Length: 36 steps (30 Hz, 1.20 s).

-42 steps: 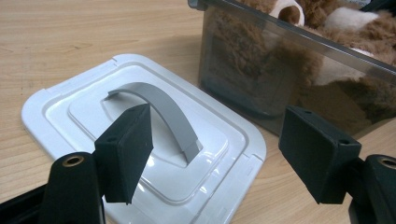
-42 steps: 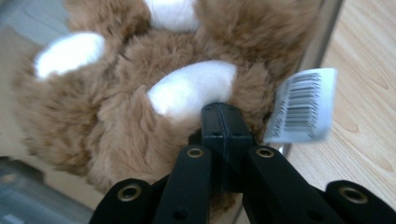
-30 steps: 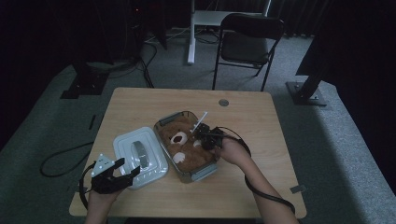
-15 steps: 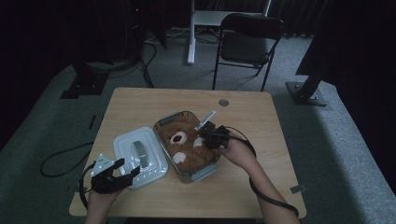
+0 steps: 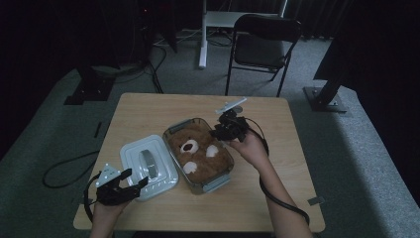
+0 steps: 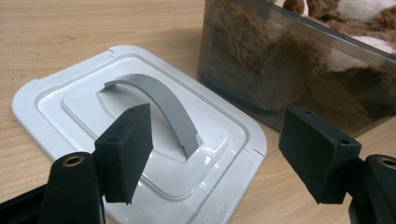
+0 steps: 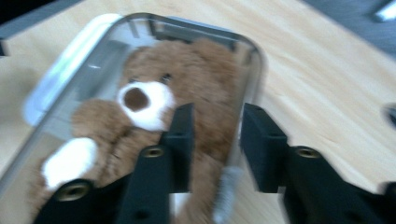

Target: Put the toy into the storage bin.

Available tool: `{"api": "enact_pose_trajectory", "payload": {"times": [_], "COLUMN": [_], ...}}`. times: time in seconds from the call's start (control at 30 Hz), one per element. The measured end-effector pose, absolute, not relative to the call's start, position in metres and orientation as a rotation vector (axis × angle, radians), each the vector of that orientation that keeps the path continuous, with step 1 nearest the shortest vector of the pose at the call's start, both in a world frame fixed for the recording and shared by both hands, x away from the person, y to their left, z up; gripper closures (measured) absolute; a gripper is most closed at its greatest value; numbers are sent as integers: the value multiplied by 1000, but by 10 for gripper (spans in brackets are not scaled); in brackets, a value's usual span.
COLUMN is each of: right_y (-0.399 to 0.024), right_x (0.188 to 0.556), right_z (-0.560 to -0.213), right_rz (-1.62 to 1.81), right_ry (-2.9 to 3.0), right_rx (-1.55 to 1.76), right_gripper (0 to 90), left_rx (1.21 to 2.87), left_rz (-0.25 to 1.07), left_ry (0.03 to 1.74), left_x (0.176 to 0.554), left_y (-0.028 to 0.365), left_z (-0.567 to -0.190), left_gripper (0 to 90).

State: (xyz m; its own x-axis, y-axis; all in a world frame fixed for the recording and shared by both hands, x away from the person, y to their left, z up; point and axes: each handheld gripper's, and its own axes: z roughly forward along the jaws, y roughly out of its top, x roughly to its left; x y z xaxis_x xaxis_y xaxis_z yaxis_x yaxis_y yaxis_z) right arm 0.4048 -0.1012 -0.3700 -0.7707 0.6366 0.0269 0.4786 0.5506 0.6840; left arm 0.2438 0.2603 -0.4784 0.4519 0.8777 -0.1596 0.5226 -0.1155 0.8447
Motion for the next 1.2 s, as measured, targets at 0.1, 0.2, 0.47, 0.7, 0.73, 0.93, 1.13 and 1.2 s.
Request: {"api": "enact_pose_trajectory", "payload": {"times": [0.1,0.2,0.47,0.7,0.73,0.93,1.13,1.2], "right_y": [-89,-81,-82,-78,-78,-74,-96,-117], "right_x": [412,419,418,412,412,407,398,394], "right_z": [-377,-386,-412,-426,-426,-420,-398,-391], "right_rz": [1002,968,844,775,775,733,922,1041], "right_ry": [2573,2578,2661,2696,2696,2653,2575,2507], "right_rx": [929,959,964,938,938,884,949,986], "right_gripper": [695,698,818,893,893,779,539,351], "left_rx": [1777,1779,1785,1789,1789,1789,1786,1776], "left_rz": [476,476,475,475,475,473,479,480], "left_ry": [1197,1193,1197,1201,1201,1202,1225,1248], "left_x": [244,243,244,244,244,243,245,245], "left_y": [260,260,260,259,259,260,263,265], "left_z": [-479,-479,-480,-481,-481,-482,-484,-485], "left_gripper": [273,273,273,273,273,273,273,273]}}
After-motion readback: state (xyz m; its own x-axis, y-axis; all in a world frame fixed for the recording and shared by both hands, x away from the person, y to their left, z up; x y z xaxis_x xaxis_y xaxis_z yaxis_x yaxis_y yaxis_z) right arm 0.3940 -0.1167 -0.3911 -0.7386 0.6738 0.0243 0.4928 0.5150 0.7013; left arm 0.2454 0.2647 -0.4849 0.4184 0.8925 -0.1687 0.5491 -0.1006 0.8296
